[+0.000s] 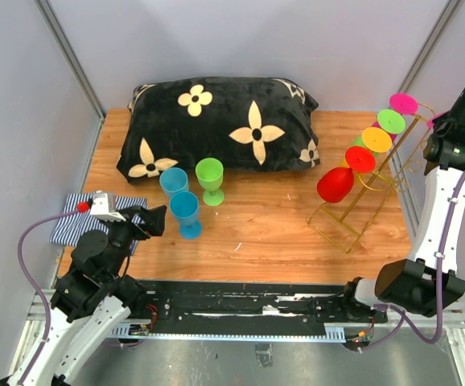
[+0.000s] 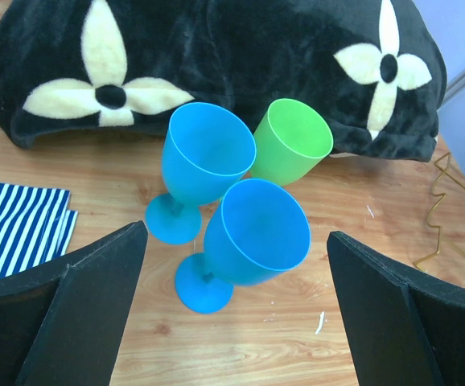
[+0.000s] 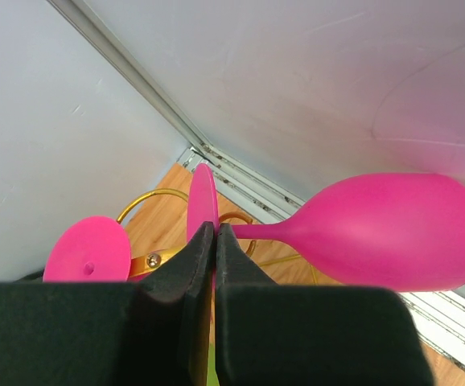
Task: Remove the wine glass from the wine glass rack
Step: Pick up the wine glass from the wine rack.
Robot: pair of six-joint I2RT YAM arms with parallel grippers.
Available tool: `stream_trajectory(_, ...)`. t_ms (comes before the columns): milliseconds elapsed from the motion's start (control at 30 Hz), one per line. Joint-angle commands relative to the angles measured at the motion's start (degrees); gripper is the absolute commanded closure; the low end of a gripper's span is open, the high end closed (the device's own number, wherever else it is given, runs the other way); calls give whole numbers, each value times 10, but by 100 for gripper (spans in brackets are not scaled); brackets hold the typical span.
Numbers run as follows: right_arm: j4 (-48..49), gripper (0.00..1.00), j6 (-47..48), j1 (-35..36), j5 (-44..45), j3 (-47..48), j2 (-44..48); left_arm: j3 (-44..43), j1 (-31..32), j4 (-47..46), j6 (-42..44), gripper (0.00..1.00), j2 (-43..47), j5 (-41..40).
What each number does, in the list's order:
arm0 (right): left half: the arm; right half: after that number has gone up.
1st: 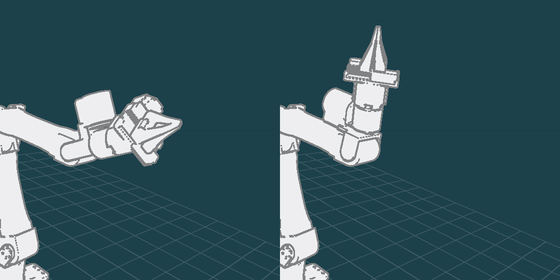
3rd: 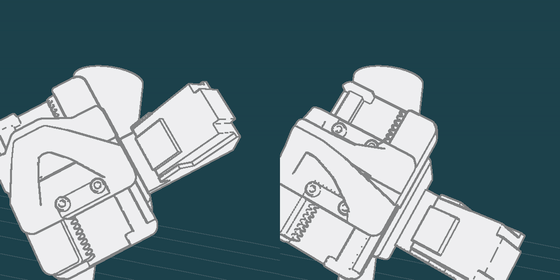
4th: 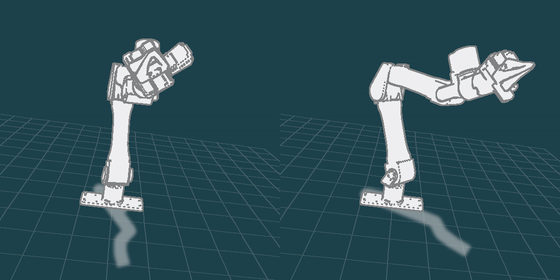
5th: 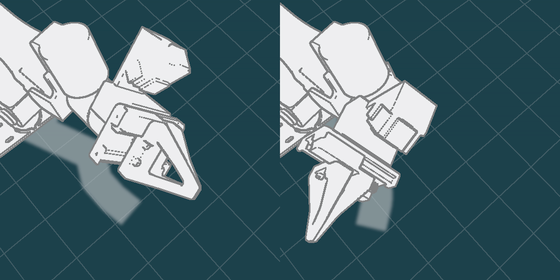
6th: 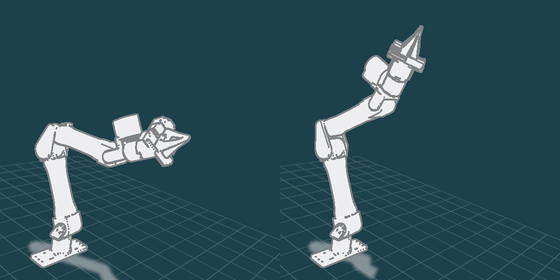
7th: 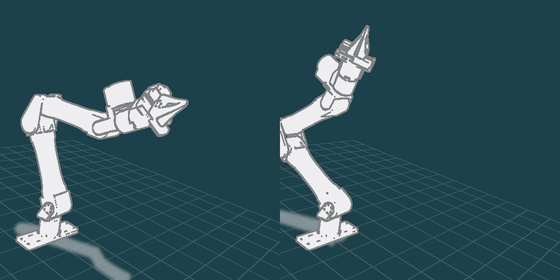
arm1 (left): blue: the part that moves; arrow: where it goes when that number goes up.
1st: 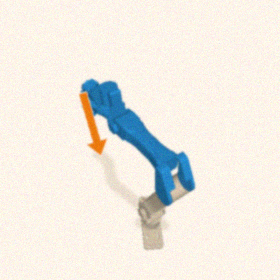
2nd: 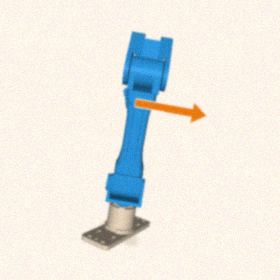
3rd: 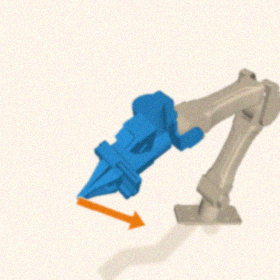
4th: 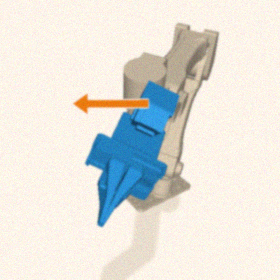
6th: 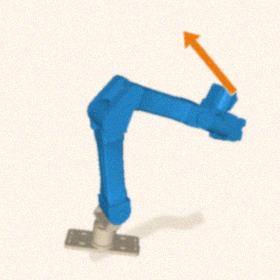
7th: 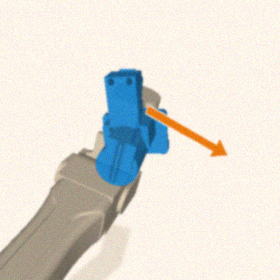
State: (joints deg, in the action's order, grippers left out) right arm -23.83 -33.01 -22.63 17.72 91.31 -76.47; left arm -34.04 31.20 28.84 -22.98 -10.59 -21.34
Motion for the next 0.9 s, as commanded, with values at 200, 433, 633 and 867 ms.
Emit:
stream_trajectory(200, 16, 99, 26, 22, 36, -8, 43, 5, -4, -13, 1, 0, 6, -2)
stream_trajectory(433, 7, 99, 11, 22, -1, -32, 94, 4, -4, -13, 1, 0, 7, -1)
stream_trajectory(633, -2, 99, 9, 22, -88, -75, 159, 5, -4, -13, 1, 0, 9, -1)
stream_trajectory(867, -14, 99, 53, 22, -196, -118, 268, 4, -4, -12, 0, 0, 17, -4)
